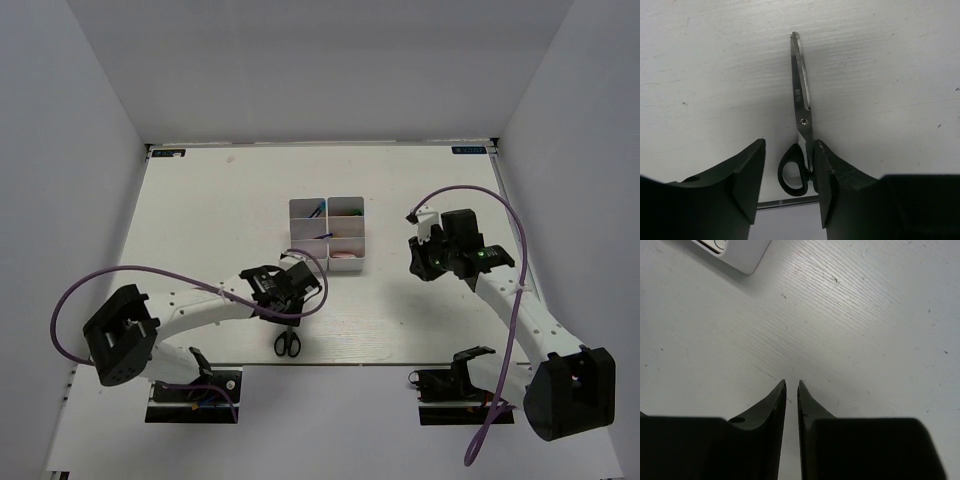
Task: Sort the stationery into containers
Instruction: Pick up the scissors from the center of the board.
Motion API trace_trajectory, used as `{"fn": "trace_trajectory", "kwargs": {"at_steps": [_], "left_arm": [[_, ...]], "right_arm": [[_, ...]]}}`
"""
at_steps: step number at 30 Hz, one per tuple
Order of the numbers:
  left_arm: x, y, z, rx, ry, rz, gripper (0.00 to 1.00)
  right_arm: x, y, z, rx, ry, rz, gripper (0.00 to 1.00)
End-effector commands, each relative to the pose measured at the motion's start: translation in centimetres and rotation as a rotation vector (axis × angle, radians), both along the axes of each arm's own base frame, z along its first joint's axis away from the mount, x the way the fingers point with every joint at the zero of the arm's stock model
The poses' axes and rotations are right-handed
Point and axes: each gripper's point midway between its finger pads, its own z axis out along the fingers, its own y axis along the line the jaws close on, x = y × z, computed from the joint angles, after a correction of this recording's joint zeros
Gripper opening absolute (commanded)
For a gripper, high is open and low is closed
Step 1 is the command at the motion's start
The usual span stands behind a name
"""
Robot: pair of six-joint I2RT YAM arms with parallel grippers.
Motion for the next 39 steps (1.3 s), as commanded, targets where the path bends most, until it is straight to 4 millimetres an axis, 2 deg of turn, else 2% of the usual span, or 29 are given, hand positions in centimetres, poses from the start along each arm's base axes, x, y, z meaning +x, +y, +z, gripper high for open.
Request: {"fn": "trace_trajectory", "kwargs": {"at_steps": [1,2,3,4,7,10,11,13,14,22,26,39], "left_arm": [[-0.1,-0.4,-0.5,-0.029,-0.014,0.030,0.53],[-0.3,-0.5,-0.4,-0.034,-0.013,0.023,0.48],[-0.5,-0.4,-0.4,-0.035,-0.007,0.021,0.48],[-0.9,-0.1,-0.5,-0.030,-0.002,0.015,0.41],[-1.9,1.1,0.2,-0.033,-0.011,0.015,0.33],[-2.6,2.3,0.8,-0.057,-0.022,0.031,0.33],[-3.4,3.3,-0.2,-0.036,0.001,0.033,0.33],[-3.8,3.6,0.0,-0.066,-0.001,0.047,0.33],[-4.4,4.2,-1.0,-0.057,0.023,0.050,0.33],[-5.1,3.1,-2.5,-0.114,0.055,0.043,0.33],[-4.9,2.3,-2.5,-0.136,0.056,0.040,0.33],[-5.1,1.8,-1.8,-0.169,0.051,0.046,0.35]], "right_arm": [[0.2,-0.2,0.5,0.007,-0.025,-0.010,0.18],[0.3,-0.3,0.4,0.008,-0.023,-0.016,0.20],[0.3,-0.4,0.5,0.009,-0.028,-0.019,0.20],[0.2,-0.2,0.5,0.011,-0.028,-0.012,0.20],[0.2,-0.3,0.6,0.017,-0.029,-0.013,0.20],[0.2,-0.2,0.6,0.021,-0.026,-0.010,0.20],[0.2,-0.3,0.6,0.020,-0.027,-0.013,0.20],[0.1,-0.2,0.6,0.023,-0.026,-0.010,0.21],[0.1,-0.2,0.7,0.023,-0.028,-0.009,0.21],[0.1,-0.3,0.5,0.024,-0.021,-0.011,0.22],[0.1,-0.3,0.7,0.028,-0.022,-0.017,0.22],[0.0,-0.4,0.6,0.031,-0.022,-0.014,0.24]]}}
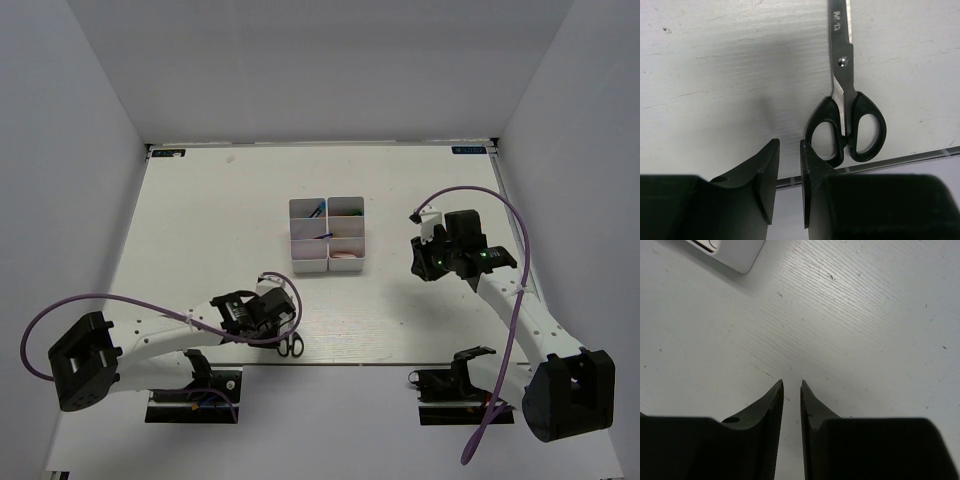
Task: Sort the stationery into containers
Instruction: Pick up the scissors from the center of the board.
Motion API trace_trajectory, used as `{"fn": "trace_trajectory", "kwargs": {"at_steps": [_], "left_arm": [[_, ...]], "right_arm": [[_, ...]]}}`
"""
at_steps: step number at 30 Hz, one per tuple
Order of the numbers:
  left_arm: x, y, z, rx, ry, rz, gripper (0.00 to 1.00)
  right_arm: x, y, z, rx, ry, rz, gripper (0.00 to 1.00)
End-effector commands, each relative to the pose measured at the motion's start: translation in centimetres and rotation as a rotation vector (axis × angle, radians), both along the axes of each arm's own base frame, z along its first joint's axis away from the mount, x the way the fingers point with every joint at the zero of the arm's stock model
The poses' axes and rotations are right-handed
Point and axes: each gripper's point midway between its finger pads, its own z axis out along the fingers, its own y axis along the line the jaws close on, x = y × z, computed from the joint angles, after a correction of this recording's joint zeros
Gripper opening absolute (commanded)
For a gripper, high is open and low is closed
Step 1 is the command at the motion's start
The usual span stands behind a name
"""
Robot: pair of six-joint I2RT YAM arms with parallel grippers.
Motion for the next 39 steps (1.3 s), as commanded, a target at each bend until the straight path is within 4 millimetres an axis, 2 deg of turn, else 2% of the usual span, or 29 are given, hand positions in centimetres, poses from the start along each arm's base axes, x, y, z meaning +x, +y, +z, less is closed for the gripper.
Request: {"fn": "trace_trajectory", "kwargs": {"at_steps": [1,8,16,25,28,29,35,38,39], "left_arm": [[0.1,-1.4,1.0,-0.057,-0.018,-0.008,0.35],[0.0,-2.1,1.8,-0.060,-0.041,-0.019,0.35],[-0.2,-2.3,1.7,-0.054,-0.044,-0.021,0.35],[-0.7,-2.2,-0.7,0.037,-0.010,-0.021,0.35],[-0.6,-2.4,-0.9,0.064,-0.012,-0.028,0.26],[-0.8,-2.3,-1.0,0.083,-0.007,-0.034,0.18],[-1.2,-1.5,-1.0,0.139,0.003,-0.052,0.02],[-0.9,-1.8,-0.1,0.132,-0.019,-0.071,0.00],[-0.4,-2.2,1.1,0.131,-0.039,-0.093,0.00]], "right_arm": [[0.0,0.1,0.8,0.023,-0.029,0.002,0.24],[0.0,0.2,0.7,0.023,-0.025,0.009,0.25],[-0.1,0.2,0.8,0.027,-0.026,0.010,0.25],[-0.1,0.2,0.9,0.028,-0.027,0.007,0.25],[0.0,0.0,0.9,0.028,-0.029,0.002,0.26],[0.0,0.0,0.9,0.028,-0.028,0.004,0.26],[-0.1,0.0,1.0,0.037,-0.030,0.005,0.26],[-0.1,0.1,1.1,0.041,-0.034,0.006,0.26],[-0.2,0.1,1.2,0.041,-0.035,0.006,0.26]]}}
